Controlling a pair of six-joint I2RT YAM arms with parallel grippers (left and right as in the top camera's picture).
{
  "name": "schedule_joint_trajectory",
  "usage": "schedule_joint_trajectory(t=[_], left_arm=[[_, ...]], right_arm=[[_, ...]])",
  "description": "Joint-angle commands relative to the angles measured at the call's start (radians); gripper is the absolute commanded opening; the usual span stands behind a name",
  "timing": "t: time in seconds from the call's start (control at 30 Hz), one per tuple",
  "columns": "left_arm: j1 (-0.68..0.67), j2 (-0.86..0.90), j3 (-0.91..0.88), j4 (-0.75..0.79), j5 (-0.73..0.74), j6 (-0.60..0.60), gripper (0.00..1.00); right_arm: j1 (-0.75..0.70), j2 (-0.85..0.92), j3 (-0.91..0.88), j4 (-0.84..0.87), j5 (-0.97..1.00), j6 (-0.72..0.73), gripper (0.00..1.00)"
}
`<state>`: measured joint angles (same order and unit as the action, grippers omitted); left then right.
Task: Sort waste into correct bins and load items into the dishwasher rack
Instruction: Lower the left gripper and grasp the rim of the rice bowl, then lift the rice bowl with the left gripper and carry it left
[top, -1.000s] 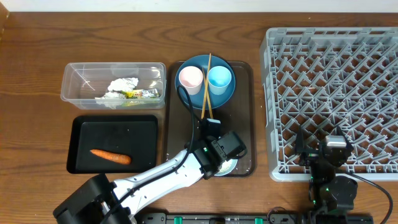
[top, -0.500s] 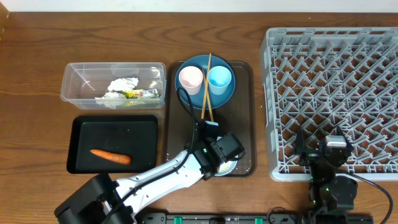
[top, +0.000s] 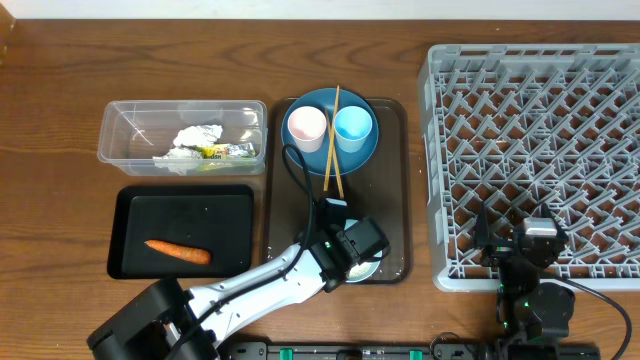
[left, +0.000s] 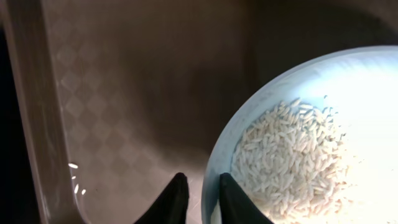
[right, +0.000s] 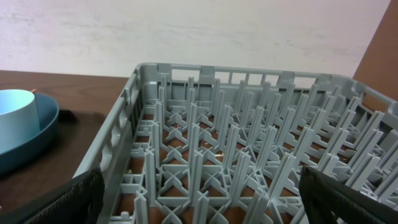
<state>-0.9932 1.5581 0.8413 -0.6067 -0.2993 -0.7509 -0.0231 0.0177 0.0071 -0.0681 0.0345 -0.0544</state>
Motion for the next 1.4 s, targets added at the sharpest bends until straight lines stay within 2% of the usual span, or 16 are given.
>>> schedule_joint_trajectory(t=[0.0, 0.2, 0.6, 0.83, 1.03, 1.17, 1.37], left_arm=[[0.002, 0.011, -0.008, -0.001, -0.038, -0.009, 0.12], [0.029, 0.005, -0.007, -0.03, -0.105, -0.009, 0.12], [0.238, -0.002, -0.007, -0.065, -0.113, 0.037, 0.13], [0.277, -0.015, 0.019, -0.074, -0.113, 0.114, 0.41], [0.277, -0.114, 0.121, -0.17, -0.113, 0.138, 0.43], [0.277, -0.234, 0.191, -0.22, -0.039, 0.137, 0.46], [0.259, -0.36, 0.196, -0.222, 0.285, 0.137, 0.45]], right_arm=[[-0.002, -0.002, -0.002, -0.003, 0.006, 0.016, 0.99], [-0.002, -0.002, -0.002, -0.003, 0.007, 0.016, 0.99], [-0.002, -0.002, -0.002, -0.003, 0.007, 0.016, 0.99], [-0.002, -0.002, -0.002, -0.003, 0.007, 0.016, 0.99], [-0.002, -0.002, -0.002, -0.003, 0.007, 0.016, 0.99], [-0.002, -0.002, -0.002, -0.003, 0.007, 0.016, 0.99], [-0.002, -0.002, -0.002, -0.003, 0.006, 0.016, 0.99]])
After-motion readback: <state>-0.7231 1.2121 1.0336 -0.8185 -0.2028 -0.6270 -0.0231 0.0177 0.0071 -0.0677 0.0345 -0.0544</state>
